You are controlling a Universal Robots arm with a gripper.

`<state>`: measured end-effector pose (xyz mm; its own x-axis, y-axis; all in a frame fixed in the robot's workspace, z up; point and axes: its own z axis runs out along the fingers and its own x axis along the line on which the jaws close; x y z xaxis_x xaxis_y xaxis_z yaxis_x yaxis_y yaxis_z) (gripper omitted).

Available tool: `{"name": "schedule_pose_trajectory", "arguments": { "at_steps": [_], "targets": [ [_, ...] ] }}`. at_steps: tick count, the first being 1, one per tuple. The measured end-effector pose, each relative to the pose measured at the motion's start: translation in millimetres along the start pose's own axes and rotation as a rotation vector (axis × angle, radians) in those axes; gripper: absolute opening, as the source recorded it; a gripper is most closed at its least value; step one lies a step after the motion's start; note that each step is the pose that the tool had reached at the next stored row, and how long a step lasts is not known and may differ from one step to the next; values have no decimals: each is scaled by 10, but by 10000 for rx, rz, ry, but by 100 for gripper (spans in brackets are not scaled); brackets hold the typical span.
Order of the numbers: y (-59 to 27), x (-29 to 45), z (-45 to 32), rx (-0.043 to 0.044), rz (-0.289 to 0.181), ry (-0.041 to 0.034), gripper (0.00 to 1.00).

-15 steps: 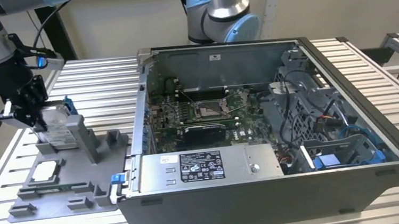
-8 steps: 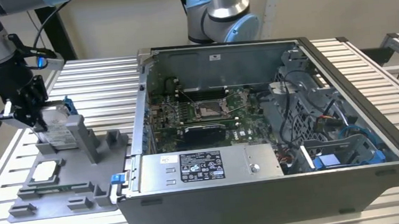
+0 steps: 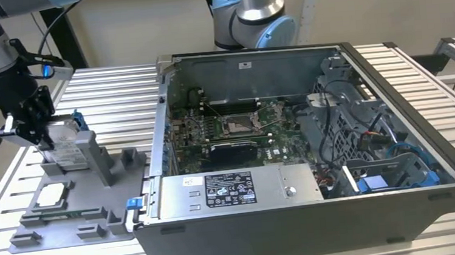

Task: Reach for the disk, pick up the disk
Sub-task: 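Pick up the disk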

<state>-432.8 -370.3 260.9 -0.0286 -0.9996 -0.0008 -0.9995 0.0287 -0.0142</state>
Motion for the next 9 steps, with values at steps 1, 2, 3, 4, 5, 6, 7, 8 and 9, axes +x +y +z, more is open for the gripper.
{"name": "schedule_pose_trajectory", "arguments": {
  "at_steps": [1,2,3,4,5,6,7,8,9],
  "targets": [
    [0,0,1,0,0,0,0],
    [0,0,2,0,0,0,0],
    [0,0,2,0,0,0,0],
    [0,0,3,0,0,0,0],
    [0,0,3,0,0,0,0],
    [0,0,4,0,0,0,0],
    [0,0,5,0,0,0,0],
    [0,0,5,0,0,0,0],
    [0,0,6,0,0,0,0]
  ]
}}
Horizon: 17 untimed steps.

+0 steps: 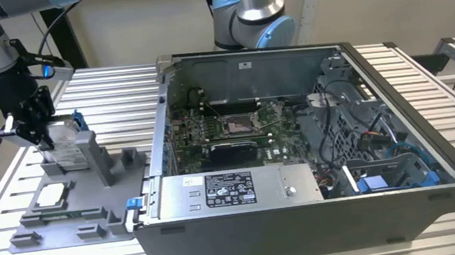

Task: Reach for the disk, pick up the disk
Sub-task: 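Pick up the disk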

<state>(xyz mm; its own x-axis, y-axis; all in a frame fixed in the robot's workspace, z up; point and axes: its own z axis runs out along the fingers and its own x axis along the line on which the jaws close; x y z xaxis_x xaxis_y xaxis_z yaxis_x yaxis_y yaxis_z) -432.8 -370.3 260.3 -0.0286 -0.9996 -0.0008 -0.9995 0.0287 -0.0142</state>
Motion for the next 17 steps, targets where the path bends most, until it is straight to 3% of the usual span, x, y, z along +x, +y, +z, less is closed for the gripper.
{"name": "schedule_pose_trajectory", "arguments": {
  "at_steps": [12,17],
  "targets": [
    [0,0,3,1,1,-4,0],
    [-1,-1,-30,4,1,-7,0]
  ]
}}
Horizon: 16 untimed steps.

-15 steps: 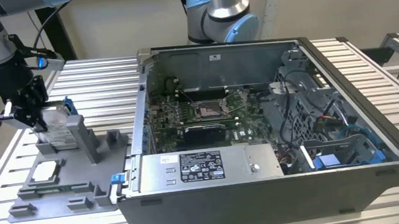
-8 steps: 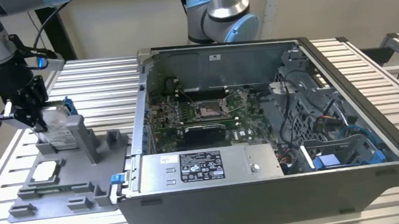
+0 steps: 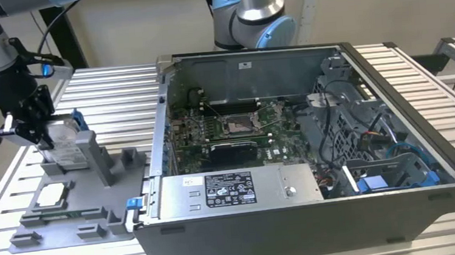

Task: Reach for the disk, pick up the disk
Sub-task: 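Pick up the disk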

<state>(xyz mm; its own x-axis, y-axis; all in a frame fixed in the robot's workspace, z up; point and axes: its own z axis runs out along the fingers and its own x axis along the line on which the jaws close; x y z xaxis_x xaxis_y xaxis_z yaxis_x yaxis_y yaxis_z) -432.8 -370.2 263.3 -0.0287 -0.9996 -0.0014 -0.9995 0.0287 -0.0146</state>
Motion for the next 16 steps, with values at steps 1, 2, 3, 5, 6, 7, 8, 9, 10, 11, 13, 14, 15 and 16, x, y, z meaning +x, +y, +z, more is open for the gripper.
{"name": "schedule_pose_trajectory", "arguments": {
  "at_steps": [1,2,3,5,6,7,8,9,10,11,13,14,15,16],
  "targets": [
    [0,0,-12,-2,0,2,0],
    [0,0,-25,0,0,1,0],
    [0,0,-40,-2,0,2,0],
    [-1,0,-72,-3,0,3,0],
    [-1,0,-87,-4,-1,3,0],
    [-1,0,-103,-3,0,3,0],
    [-2,0,-118,-2,-1,2,0],
    [-2,0,-133,-2,0,3,0],
    [-2,0,-147,-2,0,3,0],
    [-2,0,-162,-3,0,3,0],
    [-3,0,-191,-3,0,3,0],
    [-3,0,-203,-3,0,3,0],
    [-3,0,-215,-3,-1,3,0],
    [-3,0,-227,-3,0,3,0]
  ]
}}
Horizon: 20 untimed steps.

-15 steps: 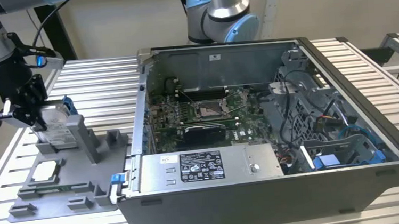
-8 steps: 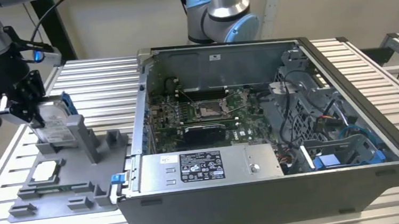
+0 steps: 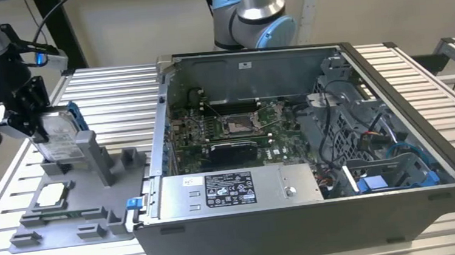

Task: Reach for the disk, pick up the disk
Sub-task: 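Pick up the disk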

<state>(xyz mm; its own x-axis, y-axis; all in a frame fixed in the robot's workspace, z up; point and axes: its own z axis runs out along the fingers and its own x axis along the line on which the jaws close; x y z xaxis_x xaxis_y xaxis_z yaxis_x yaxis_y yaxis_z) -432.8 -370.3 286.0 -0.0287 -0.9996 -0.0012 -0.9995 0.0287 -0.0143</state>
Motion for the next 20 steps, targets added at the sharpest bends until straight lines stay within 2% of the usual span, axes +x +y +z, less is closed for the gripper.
{"name": "schedule_pose_trajectory", "arguments": {
  "at_steps": [10,20],
  "targets": [
    [-2,0,-158,0,0,0,0],
    [-6,0,-382,1,-1,0,0]
  ]
}}
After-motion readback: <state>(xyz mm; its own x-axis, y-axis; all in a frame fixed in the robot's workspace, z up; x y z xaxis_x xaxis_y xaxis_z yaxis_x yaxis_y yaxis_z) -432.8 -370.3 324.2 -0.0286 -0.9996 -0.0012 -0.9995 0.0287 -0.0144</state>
